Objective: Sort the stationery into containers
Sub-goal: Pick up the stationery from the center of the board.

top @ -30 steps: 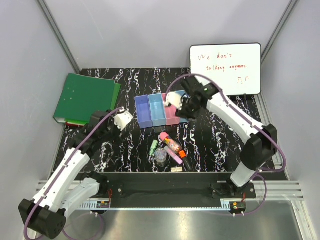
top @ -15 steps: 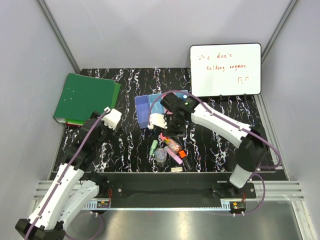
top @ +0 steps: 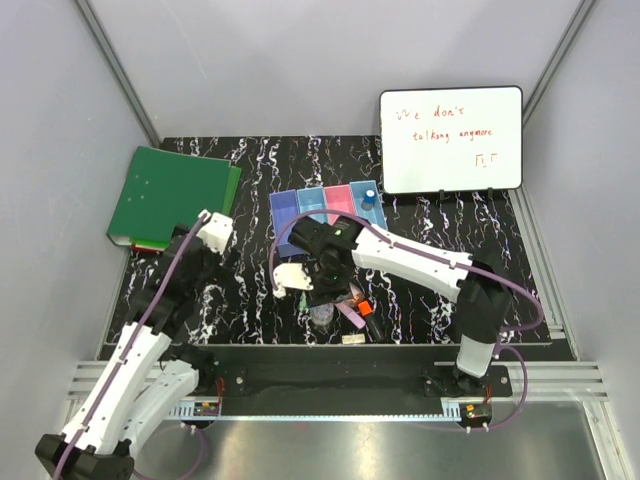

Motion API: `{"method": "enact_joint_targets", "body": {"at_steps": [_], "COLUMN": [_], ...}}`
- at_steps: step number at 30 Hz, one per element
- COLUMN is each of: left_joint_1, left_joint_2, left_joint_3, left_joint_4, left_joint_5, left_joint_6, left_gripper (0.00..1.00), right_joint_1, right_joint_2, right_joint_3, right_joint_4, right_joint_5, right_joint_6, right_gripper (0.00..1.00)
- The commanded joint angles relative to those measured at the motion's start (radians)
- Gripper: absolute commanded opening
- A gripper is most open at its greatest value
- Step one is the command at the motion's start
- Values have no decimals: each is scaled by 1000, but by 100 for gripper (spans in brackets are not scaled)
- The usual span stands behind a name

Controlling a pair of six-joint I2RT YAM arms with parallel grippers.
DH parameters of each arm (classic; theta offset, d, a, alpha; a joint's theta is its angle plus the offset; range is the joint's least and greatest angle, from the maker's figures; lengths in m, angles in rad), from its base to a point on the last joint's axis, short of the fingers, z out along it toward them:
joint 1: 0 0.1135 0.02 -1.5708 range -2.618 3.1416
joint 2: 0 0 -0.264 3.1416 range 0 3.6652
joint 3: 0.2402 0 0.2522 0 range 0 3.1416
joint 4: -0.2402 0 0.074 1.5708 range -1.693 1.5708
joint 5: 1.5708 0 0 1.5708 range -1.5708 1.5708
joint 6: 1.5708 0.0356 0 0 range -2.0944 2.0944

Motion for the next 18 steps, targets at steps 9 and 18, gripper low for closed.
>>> {"method": "enact_joint_targets", "body": {"at_steps": [9,18], "left_joint_1": [86,98], "left_joint_2": [-56,-64], "left_joint_3": [55,94], "left_joint_4": [61,81], "left_joint_5": [17,12], "left_joint_6": [32,63], "left_gripper": [99,99], "right_joint_1": [49,78], "right_joint_2": [173,223], "right_joint_3": [109,117], "right_joint_4": [-27,-21], "right_joint_5": [-61,-95], "right_joint_6": [-18,7], "right_gripper": [65,65]}}
